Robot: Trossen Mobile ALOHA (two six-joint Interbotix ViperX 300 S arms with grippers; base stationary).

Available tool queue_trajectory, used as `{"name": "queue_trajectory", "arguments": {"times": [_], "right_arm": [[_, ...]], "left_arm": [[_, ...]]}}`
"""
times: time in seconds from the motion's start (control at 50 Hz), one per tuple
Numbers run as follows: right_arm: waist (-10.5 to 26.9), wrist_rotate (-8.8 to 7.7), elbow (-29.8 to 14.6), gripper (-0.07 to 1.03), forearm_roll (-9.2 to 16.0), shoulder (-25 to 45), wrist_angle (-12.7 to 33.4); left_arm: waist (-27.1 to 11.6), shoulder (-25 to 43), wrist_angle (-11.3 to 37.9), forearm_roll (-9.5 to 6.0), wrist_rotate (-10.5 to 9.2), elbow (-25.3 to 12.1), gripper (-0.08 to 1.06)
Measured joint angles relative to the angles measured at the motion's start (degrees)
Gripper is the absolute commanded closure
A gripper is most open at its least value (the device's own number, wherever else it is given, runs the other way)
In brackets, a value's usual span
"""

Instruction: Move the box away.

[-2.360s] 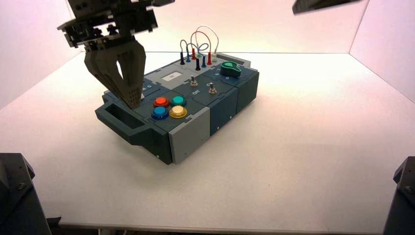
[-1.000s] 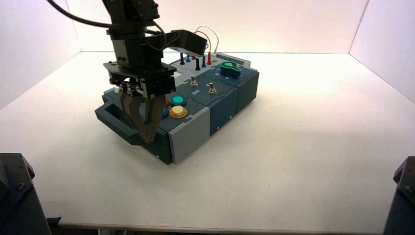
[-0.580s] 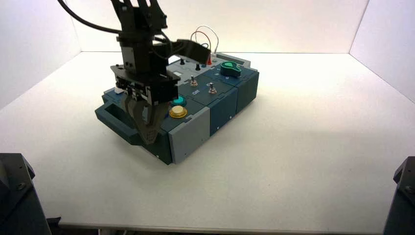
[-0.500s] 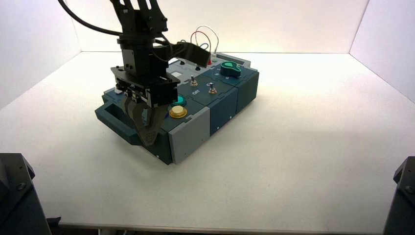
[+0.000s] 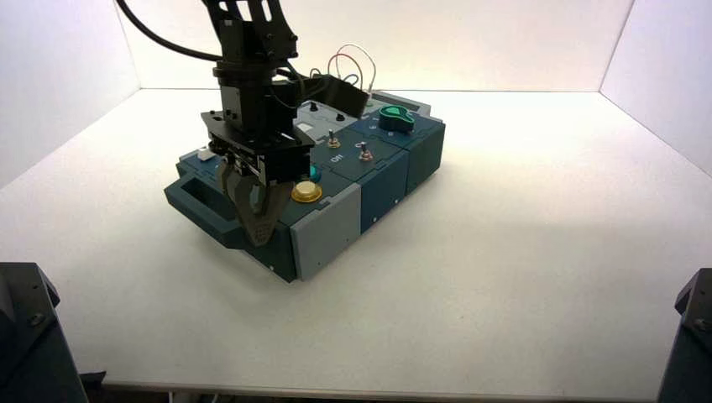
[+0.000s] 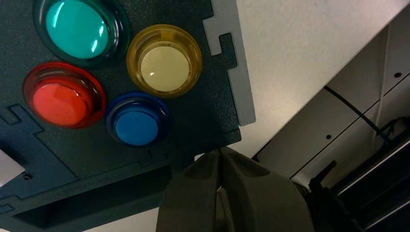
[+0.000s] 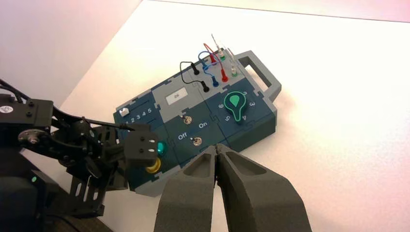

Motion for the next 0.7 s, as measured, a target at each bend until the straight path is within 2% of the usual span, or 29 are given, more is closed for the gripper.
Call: {"name": "queue_trajectory", "arguments": {"times": [0.42,0.7], "right_arm": [[0.0,0.00,0.0,0.99,0.0,-0.1,-0.4],[0.0,-0.09,0.0,0.99,0.0,1.1,-0.7]], "left_arm": [[-0.3,1.9,0.1,0.79,0.00,-2.3,1.01],[-0.3,4.2,0.1,2.11,0.00,-6.0,1.01]]}}
